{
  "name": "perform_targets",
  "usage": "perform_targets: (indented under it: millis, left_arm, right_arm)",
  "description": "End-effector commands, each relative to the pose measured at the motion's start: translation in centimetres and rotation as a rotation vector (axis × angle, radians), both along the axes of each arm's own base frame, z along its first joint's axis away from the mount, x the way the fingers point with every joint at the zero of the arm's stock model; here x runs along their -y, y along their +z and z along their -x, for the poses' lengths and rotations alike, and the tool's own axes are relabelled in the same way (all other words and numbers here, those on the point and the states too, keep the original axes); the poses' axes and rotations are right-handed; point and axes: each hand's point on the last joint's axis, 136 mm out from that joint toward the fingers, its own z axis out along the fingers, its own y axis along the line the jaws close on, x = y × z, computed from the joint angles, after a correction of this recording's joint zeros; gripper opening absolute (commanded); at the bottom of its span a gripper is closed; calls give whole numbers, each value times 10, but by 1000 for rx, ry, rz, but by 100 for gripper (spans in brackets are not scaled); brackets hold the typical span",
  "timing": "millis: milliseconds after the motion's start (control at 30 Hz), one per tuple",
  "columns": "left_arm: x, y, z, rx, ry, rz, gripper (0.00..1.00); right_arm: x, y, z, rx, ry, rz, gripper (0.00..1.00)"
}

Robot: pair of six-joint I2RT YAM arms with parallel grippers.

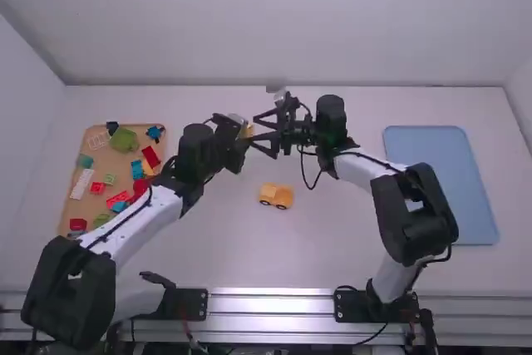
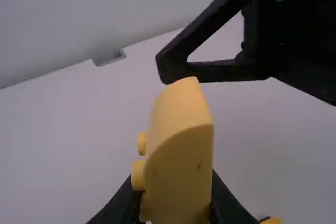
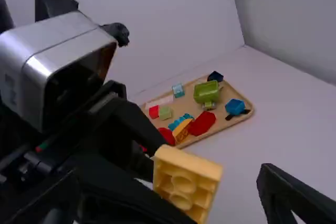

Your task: Assemble lego blocks to make yellow taxi

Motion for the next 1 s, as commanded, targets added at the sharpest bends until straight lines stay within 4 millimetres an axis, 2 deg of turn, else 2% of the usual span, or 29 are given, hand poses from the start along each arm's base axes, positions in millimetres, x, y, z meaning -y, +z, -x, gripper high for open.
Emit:
perform_targets:
  millis: [0, 333, 433, 533, 600, 700, 767, 967]
  left_arm:
    - [10, -3, 6, -23, -52, 38, 2]
    - [28, 2, 11, 3, -91, 41, 2]
    - [31, 4, 12, 12, -100, 46, 2]
    - [27, 5, 8, 7, -65, 56, 2]
    - [20, 3, 4, -3, -7, 55, 2]
    - [8, -1, -2, -2, 77, 36, 2]
    - [-4, -3, -7, -13, 154, 48, 2]
    - [0, -3, -6, -7, 136, 42, 2]
  right_arm:
    - [-2, -3, -5, -86, -65, -2, 87]
    - [-4, -4, -6, -111, -80, 1, 71]
    - [-8, -4, -3, -109, -69, 0, 60]
    - [-9, -4, -2, -112, -66, 2, 54]
    - [-9, -4, -2, -112, -66, 2, 54]
    - [-9, -4, -2, -112, -65, 2, 61]
    - [-8, -4, -3, -111, -68, 2, 63]
    - [-11, -4, 1, -107, -53, 1, 61]
